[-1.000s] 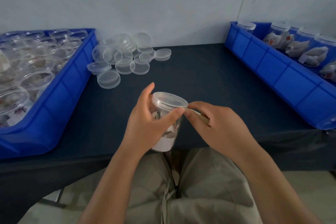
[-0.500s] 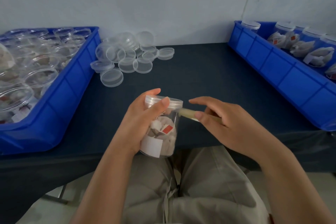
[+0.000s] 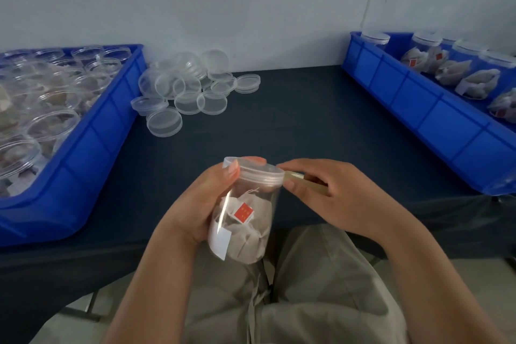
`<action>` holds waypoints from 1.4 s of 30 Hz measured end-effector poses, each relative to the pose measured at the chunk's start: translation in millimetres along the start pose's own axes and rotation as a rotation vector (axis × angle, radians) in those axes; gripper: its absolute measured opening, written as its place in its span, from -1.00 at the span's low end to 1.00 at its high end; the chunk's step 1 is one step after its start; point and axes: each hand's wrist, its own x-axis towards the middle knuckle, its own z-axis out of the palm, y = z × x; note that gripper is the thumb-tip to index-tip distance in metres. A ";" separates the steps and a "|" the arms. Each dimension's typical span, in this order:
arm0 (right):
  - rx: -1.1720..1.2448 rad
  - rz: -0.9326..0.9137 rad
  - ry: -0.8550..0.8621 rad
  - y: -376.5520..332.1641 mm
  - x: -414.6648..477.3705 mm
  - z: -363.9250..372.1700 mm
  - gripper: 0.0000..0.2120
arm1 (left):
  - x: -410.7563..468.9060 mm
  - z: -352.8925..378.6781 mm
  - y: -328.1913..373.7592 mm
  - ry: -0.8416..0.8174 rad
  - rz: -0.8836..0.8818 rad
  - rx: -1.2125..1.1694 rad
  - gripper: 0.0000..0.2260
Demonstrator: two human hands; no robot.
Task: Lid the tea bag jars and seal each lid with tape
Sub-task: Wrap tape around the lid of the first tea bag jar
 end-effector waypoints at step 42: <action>-0.072 -0.040 -0.010 0.9 -0.8 5.5 -0.75 | 18.6 -6.4 -7.8 0.291 0.405 0.360 -0.51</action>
